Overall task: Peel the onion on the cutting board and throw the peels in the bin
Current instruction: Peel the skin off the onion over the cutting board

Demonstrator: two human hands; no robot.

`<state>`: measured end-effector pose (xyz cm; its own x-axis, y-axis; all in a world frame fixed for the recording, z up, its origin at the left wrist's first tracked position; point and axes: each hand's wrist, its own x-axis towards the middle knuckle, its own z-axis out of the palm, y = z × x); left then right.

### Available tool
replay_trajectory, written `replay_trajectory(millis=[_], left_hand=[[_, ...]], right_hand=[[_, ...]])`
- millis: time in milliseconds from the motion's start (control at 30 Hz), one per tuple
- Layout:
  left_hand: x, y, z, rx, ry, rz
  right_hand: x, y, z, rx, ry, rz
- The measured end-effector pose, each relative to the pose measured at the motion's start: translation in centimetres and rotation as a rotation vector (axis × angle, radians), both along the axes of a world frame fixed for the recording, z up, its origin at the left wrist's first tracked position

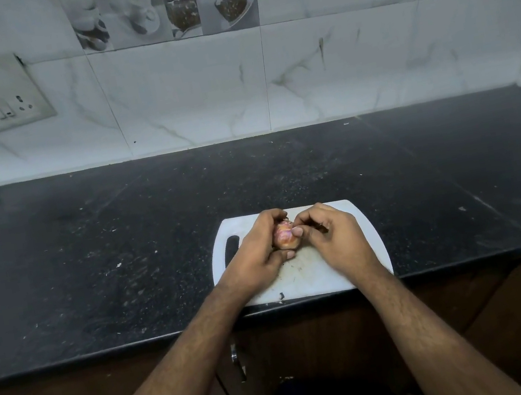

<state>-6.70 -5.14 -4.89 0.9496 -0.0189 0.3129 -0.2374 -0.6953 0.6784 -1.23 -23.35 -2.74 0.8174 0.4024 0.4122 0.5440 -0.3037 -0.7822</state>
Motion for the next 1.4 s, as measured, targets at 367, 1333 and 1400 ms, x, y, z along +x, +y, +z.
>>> replay_trajectory(millis=[367, 1333, 1400], left_hand=[[-0.1, 0.1, 0.2, -0.066, -0.038, -0.005], [-0.4, 0.1, 0.9, -0.232, 0.024, 0.001], [-0.4, 0.0, 1.0, -0.22, 0.03, -0.014]], right_hand=[[-0.1, -0.2, 0.0, -0.046, -0.028, 0.028], [-0.6, 0.0, 0.3, -0.06, -0.093, 0.057], [-0.4, 0.0, 0.3, -0.053, -0.079, 0.082]])
